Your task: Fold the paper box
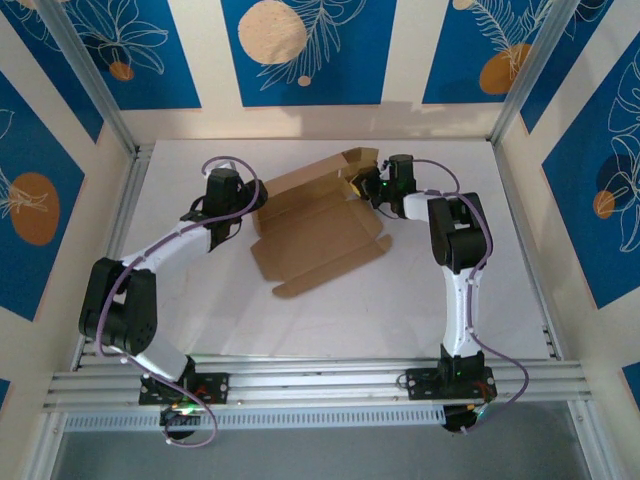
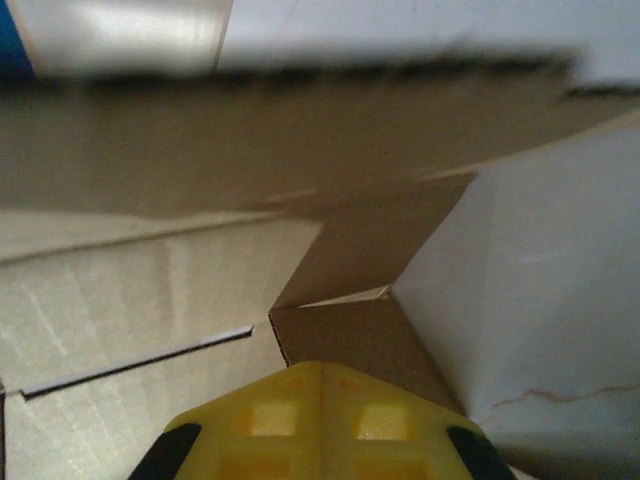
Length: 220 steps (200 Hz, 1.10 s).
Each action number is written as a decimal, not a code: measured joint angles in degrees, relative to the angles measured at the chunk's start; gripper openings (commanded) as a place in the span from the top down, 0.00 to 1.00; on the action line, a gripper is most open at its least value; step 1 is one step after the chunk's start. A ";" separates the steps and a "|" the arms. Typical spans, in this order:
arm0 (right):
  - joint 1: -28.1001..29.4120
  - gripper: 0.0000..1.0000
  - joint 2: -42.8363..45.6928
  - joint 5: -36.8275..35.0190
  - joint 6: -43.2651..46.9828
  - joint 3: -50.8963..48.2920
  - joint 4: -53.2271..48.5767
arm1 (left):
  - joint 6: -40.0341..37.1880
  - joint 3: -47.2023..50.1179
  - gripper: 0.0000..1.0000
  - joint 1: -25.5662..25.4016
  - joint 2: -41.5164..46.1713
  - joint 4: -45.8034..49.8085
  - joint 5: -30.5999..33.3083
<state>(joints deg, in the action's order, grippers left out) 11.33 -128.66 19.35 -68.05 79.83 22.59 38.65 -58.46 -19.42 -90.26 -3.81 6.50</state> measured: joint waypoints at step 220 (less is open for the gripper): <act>2.01 0.80 30.73 -9.81 26.36 -14.40 -22.77 | -5.11 -1.29 0.35 0.28 -0.59 0.28 -0.04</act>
<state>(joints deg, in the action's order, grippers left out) 13.34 -97.93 9.54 -41.69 65.43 -0.19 33.54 -59.75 -19.14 -90.85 -3.53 6.46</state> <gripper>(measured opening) 0.166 0.656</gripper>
